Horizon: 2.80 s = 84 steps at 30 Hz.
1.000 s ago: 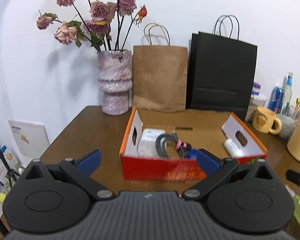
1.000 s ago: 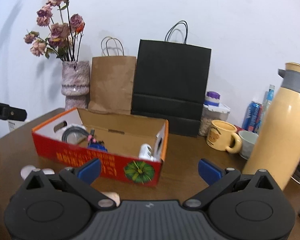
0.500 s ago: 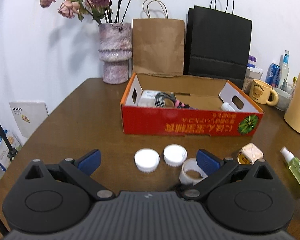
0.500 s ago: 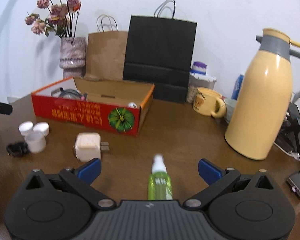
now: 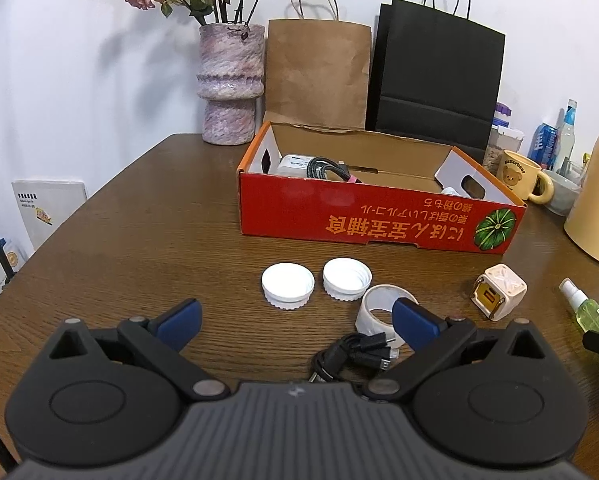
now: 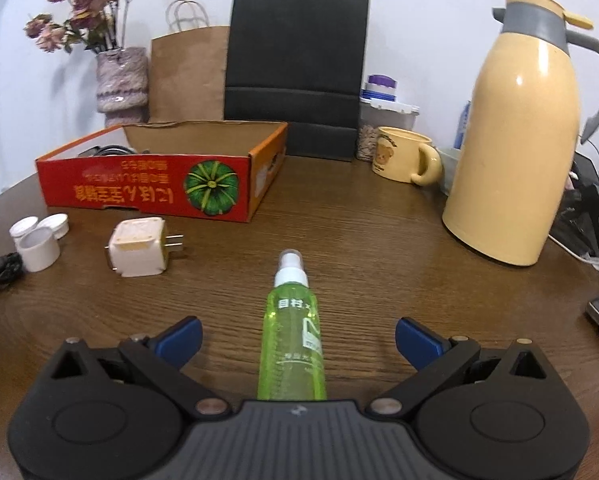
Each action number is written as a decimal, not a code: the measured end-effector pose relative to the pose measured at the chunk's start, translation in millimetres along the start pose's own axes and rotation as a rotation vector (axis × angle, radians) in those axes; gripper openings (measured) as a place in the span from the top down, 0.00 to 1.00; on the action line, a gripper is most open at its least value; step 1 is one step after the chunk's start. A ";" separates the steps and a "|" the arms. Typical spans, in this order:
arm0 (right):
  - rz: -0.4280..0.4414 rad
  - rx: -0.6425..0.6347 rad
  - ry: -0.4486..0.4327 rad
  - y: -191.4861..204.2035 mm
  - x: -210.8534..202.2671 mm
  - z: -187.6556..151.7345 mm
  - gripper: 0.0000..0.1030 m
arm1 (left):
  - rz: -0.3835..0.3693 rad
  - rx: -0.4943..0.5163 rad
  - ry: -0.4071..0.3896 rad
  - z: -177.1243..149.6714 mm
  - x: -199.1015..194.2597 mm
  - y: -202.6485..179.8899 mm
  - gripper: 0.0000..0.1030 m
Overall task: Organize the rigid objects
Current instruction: 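Grasp the green spray bottle with the right tool while the left tool approaches the black cable, then grasp and lift the black cable with the left tool while the right tool lifts the spray bottle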
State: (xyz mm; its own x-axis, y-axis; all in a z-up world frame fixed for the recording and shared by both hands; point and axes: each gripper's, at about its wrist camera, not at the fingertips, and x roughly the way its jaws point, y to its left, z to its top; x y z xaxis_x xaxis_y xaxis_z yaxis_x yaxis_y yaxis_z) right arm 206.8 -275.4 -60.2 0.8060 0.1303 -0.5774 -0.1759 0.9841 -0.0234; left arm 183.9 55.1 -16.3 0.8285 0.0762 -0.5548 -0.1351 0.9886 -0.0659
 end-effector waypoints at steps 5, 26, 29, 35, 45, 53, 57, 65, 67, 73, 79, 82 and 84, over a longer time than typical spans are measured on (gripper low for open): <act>0.013 0.014 0.031 -2.9 5.9 1.8 0.18 | -0.004 0.011 0.004 -2.2 2.4 -2.5 0.00; 0.065 0.048 -0.147 19.2 -15.7 5.6 0.71 | -0.022 0.034 0.045 -7.5 10.8 -7.2 0.00; 0.071 0.040 -0.158 22.8 -17.7 6.9 0.71 | -0.023 0.047 0.059 -9.3 13.5 -9.3 0.00; 0.077 0.034 -0.167 25.4 -19.3 7.0 0.71 | -0.013 0.093 0.102 -13.9 23.4 -18.2 0.00; 0.083 0.030 -0.171 27.7 -20.4 6.9 0.71 | 0.004 0.151 0.148 -21.7 37.8 -29.7 0.00; 0.089 0.026 -0.173 28.1 -21.7 6.4 0.71 | -0.015 0.112 0.146 -20.4 41.8 -25.6 0.00; 0.088 0.025 -0.172 28.4 -21.7 6.5 0.71 | -0.017 0.112 0.129 -20.6 41.0 -27.2 0.09; 0.079 0.023 -0.174 33.4 -23.0 5.4 0.71 | -0.027 0.136 0.085 -20.2 31.6 -30.5 0.53; 0.077 0.024 -0.177 33.8 -23.9 5.0 0.71 | -0.022 0.138 0.080 -20.4 30.2 -30.8 0.55; 0.083 0.015 -0.190 38.9 -27.7 3.3 0.71 | -0.015 0.131 0.066 -20.2 26.6 -28.4 0.56; 0.082 0.011 -0.201 41.9 -31.7 2.3 0.71 | -0.013 0.103 0.036 -20.1 17.2 -24.5 0.57; 0.077 0.004 -0.209 43.8 -33.4 2.2 0.71 | -0.004 0.097 0.017 -18.8 12.5 -23.4 0.57; 0.077 0.000 -0.210 45.3 -34.5 2.0 0.71 | -0.002 0.095 0.007 -17.8 9.3 -23.0 0.57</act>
State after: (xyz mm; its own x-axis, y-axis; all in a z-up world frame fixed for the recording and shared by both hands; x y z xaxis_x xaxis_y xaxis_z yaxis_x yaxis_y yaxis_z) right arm 172.2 -235.1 -39.7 0.8902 0.2276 -0.3947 -0.2419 0.9702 0.0139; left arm 185.1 30.7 -34.7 0.8245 0.0740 -0.5610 -0.0814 0.9966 0.0118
